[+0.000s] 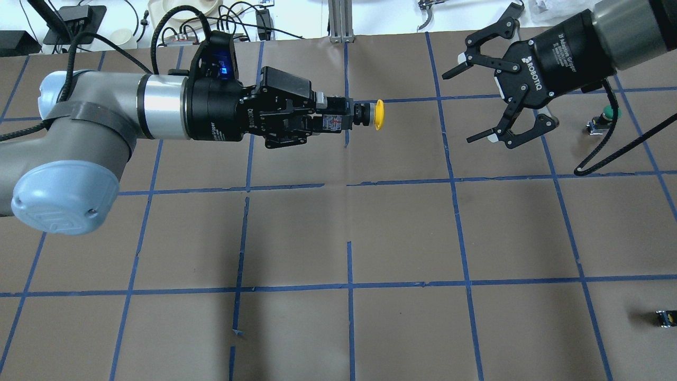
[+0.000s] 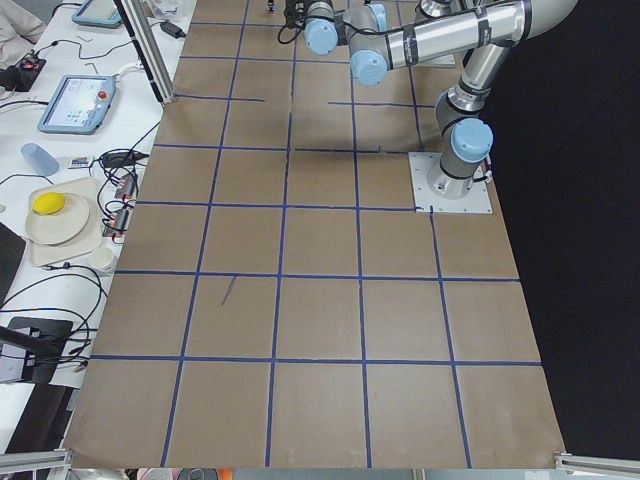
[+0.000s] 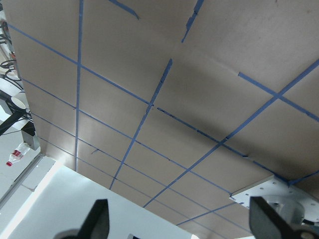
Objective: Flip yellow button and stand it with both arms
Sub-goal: 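Lift the button with the left gripper while the right gripper approaches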
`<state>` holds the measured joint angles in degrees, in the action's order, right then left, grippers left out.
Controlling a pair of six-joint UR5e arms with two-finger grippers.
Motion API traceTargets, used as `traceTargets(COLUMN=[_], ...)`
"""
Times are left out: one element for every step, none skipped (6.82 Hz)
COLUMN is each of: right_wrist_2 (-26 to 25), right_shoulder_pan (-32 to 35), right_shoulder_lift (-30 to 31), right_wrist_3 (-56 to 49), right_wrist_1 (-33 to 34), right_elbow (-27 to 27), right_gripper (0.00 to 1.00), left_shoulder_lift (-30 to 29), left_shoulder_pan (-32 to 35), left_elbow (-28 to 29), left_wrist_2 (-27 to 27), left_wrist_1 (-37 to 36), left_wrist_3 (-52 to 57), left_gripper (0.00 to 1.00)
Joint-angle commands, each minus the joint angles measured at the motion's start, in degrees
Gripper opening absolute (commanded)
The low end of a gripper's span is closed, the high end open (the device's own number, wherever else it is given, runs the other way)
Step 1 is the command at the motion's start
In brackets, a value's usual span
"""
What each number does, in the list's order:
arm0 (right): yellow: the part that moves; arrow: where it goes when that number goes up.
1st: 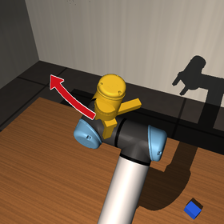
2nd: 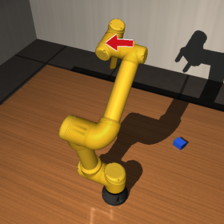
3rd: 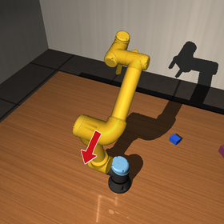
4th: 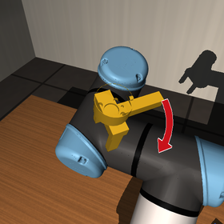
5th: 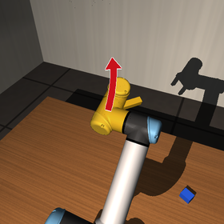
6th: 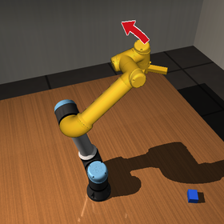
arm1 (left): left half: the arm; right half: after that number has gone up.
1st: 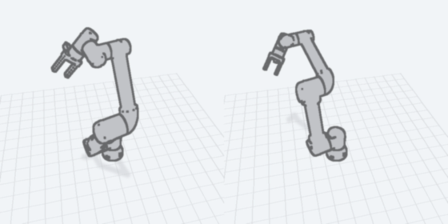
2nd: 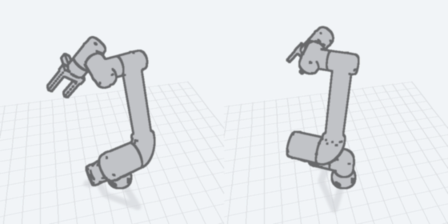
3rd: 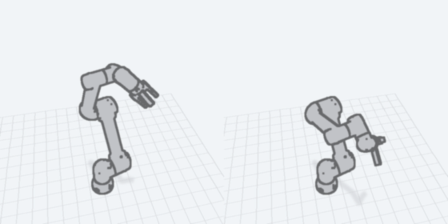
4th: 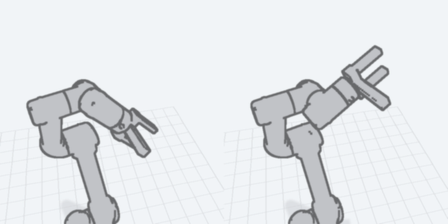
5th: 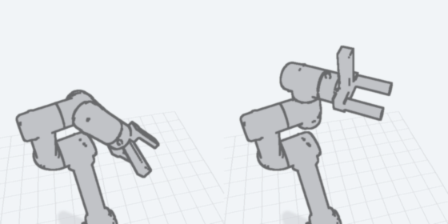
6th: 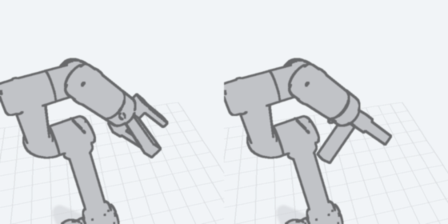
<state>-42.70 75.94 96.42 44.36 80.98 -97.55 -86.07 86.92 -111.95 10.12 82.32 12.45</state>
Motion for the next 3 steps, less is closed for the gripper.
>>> traceTargets(right_wrist_2=[7.24,8.67,8.77], right_shoulder_pan=[0.35,0.87,1.66], right_shoulder_lift=[1.57,1.31,0.88], right_wrist_3=[4.68,5.38,5.38], right_wrist_1=[-0.47,-0.30,0.05], right_elbow=[-0.09,-0.18,-0.96], right_gripper=[1.00,1.00,1.00], left_shoulder_lift=[-0.59,-1.11,-0.86], left_shoulder_pan=[0.18,0.18,0.27], left_elbow=[-0.28,-0.55,-0.81], left_wrist_2=[-3.42,-3.53,-3.62], left_wrist_1=[-0.75,-0.67,-0.75], left_wrist_3=[-0.41,-0.41,-0.41], left_gripper=[0.07,0.07,0.07])
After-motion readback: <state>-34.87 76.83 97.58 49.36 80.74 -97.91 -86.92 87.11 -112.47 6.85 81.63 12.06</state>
